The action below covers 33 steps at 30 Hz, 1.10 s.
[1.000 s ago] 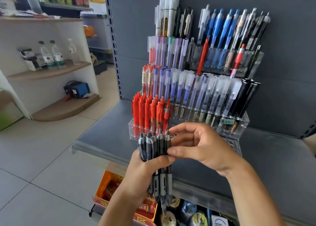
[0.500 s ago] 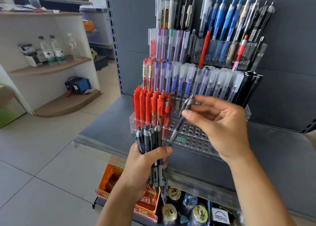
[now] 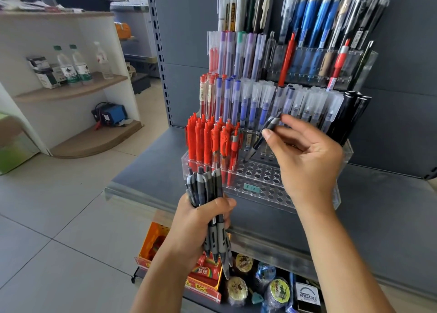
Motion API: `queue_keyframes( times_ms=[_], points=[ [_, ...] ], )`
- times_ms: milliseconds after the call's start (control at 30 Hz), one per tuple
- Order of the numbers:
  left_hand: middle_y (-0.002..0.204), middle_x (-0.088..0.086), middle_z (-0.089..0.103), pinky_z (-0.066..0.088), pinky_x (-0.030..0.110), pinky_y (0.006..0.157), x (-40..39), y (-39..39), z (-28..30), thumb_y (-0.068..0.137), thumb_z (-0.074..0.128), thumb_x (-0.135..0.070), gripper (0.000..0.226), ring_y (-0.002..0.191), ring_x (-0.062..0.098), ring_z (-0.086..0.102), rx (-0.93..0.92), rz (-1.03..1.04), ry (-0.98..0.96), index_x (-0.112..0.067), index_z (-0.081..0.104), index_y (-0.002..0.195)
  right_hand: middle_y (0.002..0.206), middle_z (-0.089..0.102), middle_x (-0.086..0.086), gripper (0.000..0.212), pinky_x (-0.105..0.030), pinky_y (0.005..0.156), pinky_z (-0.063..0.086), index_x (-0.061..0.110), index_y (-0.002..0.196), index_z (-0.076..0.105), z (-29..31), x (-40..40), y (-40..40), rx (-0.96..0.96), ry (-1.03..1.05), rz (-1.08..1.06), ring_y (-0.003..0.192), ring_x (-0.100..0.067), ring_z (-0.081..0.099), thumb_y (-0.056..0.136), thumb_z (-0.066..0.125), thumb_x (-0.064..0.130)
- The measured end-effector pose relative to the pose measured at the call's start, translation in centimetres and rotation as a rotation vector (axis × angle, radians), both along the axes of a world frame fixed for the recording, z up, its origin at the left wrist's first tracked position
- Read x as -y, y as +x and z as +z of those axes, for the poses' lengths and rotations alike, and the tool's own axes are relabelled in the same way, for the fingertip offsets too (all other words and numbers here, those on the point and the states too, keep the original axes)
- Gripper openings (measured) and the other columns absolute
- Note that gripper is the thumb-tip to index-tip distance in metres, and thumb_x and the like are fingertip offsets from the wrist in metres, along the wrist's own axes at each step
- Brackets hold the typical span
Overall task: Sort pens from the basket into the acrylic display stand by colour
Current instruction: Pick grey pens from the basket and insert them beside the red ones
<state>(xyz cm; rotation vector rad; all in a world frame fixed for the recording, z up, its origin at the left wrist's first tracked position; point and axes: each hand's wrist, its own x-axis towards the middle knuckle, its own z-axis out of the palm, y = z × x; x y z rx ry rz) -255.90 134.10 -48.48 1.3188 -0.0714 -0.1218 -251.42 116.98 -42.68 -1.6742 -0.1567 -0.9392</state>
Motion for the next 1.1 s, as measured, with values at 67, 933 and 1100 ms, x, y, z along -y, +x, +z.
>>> queue_keyframes(
  times_ms=[67,933,1100],
  points=[
    [0.072,0.015,0.042,0.041,0.036,0.059,0.1,0.1,0.0,0.072,0.072,-0.013,0.019,0.062,0.022,0.043,0.001,0.000,-0.005,-0.010,0.055,0.077,0.093,0.071,0.016,0.039,-0.007,0.075,0.054,0.017,0.119,0.069,-0.2,-0.2,0.4,-0.021,-0.033,0.004,0.084,0.009,0.071,0.083,0.084,0.014],
    [0.067,0.009,0.052,0.046,0.031,0.058,0.1,-0.8,0.9,0.077,0.076,-0.017,0.014,0.060,0.020,0.052,0.020,-0.072,-0.019,-0.019,0.063,0.072,0.082,0.076,0.015,0.009,-0.021,0.074,0.057,0.028,0.089,0.080,1.4,-0.1,-2.4,-0.594,-0.356,0.483,0.078,-0.001,0.070,0.086,0.078,0.036],
    [0.070,-0.007,0.066,0.050,0.020,0.063,0.5,-1.4,1.2,0.078,0.084,-0.015,0.013,0.067,0.006,0.063,0.072,-0.092,0.019,-0.024,0.076,0.081,0.088,0.078,0.009,0.011,-0.034,0.087,0.059,0.024,0.095,0.081,0.8,-0.1,-3.3,-0.705,-0.348,0.539,0.087,-0.007,0.073,0.086,0.080,0.031]
  ],
)
